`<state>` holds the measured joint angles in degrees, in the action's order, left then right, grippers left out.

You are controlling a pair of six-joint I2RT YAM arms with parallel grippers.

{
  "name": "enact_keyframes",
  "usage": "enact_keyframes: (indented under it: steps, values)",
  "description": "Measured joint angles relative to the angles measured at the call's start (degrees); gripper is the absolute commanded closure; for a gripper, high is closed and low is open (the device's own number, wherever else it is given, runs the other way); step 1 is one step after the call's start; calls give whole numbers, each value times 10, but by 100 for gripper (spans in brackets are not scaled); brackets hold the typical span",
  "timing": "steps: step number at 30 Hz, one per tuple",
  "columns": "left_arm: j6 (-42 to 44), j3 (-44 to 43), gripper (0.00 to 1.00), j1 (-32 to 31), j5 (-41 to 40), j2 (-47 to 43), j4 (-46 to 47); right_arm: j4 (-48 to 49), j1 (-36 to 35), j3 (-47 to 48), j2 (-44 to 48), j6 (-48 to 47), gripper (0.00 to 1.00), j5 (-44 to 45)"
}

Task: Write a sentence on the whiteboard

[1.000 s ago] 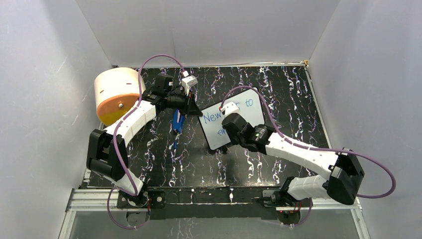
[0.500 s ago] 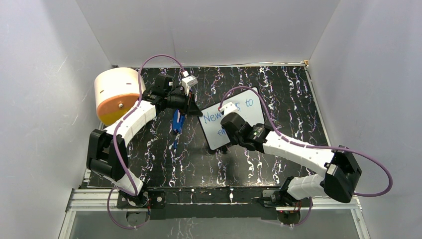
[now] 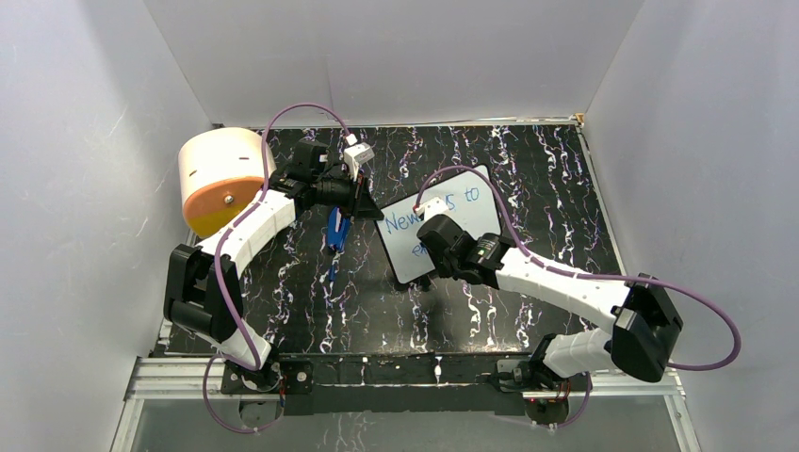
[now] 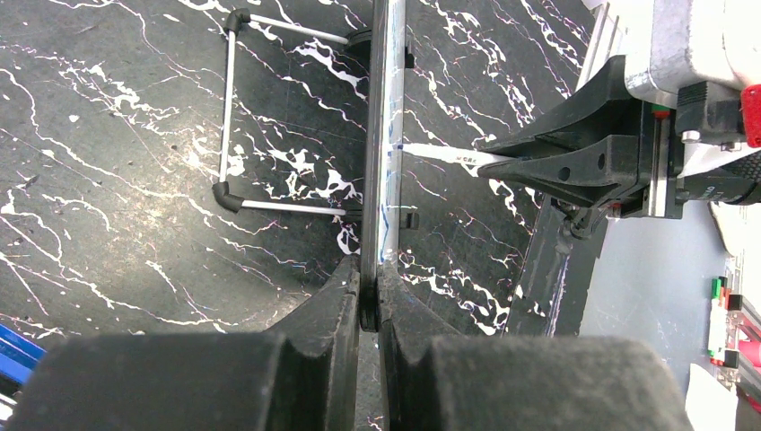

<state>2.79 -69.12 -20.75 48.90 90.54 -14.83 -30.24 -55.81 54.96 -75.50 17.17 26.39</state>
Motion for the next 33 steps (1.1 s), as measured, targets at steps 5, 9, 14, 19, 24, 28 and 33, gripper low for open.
enact_keyframes:
  steps: [5, 9, 14, 19, 24, 28, 33]
  values:
    - [0, 0, 100, 0, 0, 0, 0, -3, 1, -2, -3, 7, 100, -9]
    - [0, 0, 100, 0, 0, 0, 0, -9, 1, -7, -4, 11, 100, -14]
    - [0, 0, 100, 0, 0, 0, 0, -14, 2, -20, -4, 19, 100, -20]
    - [0, 0, 100, 0, 0, 0, 0, -17, 2, -26, -4, 23, 100, -25]
    - [0, 0, 100, 0, 0, 0, 0, -17, 2, -26, -1, 24, 100, -25]
    - [0, 0, 100, 0, 0, 0, 0, -11, 2, -26, 10, 22, 100, -23]
    - [0, 0, 100, 0, 0, 0, 0, -8, 3, -26, 11, 21, 100, -20]
